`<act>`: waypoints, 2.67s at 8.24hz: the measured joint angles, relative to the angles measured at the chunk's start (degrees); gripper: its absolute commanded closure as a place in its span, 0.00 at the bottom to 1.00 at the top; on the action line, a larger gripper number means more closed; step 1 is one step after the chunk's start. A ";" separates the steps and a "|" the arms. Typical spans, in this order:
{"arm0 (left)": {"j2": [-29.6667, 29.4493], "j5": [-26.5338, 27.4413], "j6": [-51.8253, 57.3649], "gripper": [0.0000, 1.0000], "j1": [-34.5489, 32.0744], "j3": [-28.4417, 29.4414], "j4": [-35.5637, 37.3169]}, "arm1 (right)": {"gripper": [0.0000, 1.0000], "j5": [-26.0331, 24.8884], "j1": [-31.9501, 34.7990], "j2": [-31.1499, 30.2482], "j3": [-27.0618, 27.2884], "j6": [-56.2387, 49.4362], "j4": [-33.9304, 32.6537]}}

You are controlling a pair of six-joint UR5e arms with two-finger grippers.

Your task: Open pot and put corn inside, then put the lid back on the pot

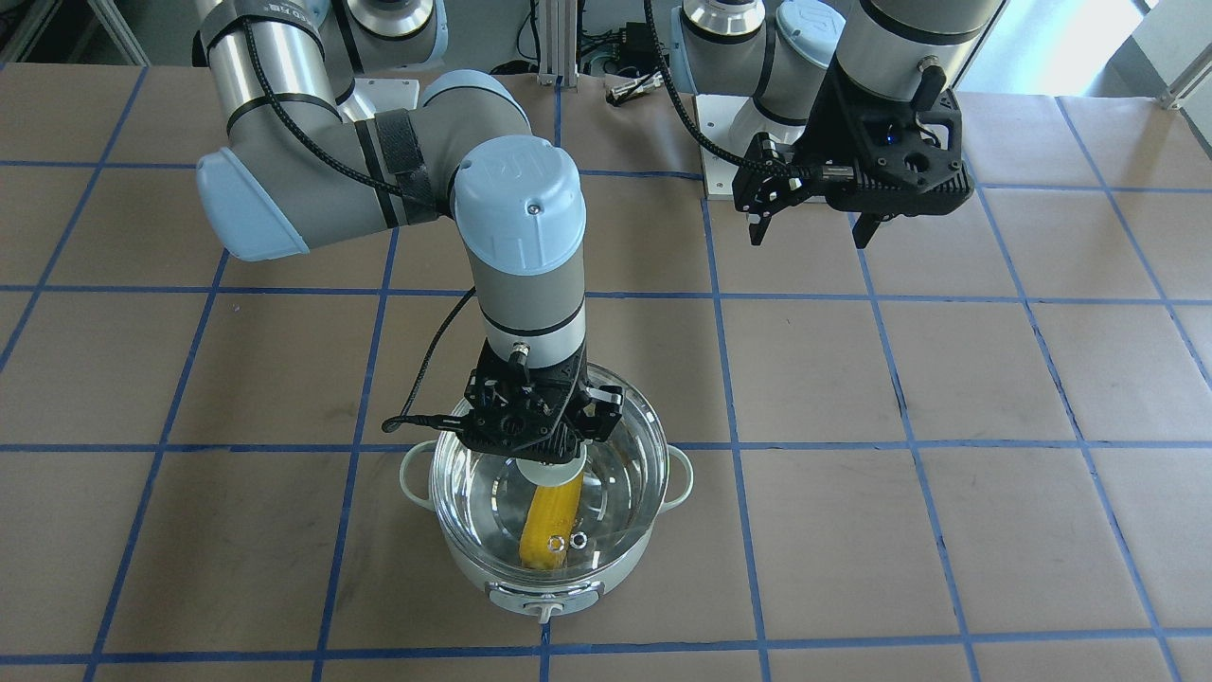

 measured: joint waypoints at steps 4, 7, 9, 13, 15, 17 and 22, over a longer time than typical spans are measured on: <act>-0.03 0.01 1.10 0.00 0.07 -0.52 0.08 | 1.00 -0.33 0.00 0.04 0.40 -0.92 -0.09; -0.42 0.05 0.35 0.00 0.12 -0.65 -0.03 | 1.00 -0.07 0.00 0.07 0.54 -0.56 -0.11; -0.63 0.33 0.29 0.00 0.12 -0.64 -0.08 | 1.00 0.02 0.00 0.16 0.55 -0.71 -0.12; -0.79 0.21 0.33 0.00 0.12 -0.64 0.07 | 1.00 -0.07 0.00 0.29 0.62 -1.21 -0.12; -0.85 0.14 0.42 0.00 0.09 -0.69 0.05 | 1.00 -0.11 0.00 0.30 0.68 -1.19 -0.12; -0.89 0.12 0.42 0.00 0.04 -0.70 0.01 | 1.00 -0.18 0.00 0.30 0.77 -1.24 -0.12; -0.98 0.11 0.65 0.00 0.11 -0.71 0.08 | 1.00 -0.38 0.00 0.31 0.90 -1.54 -0.12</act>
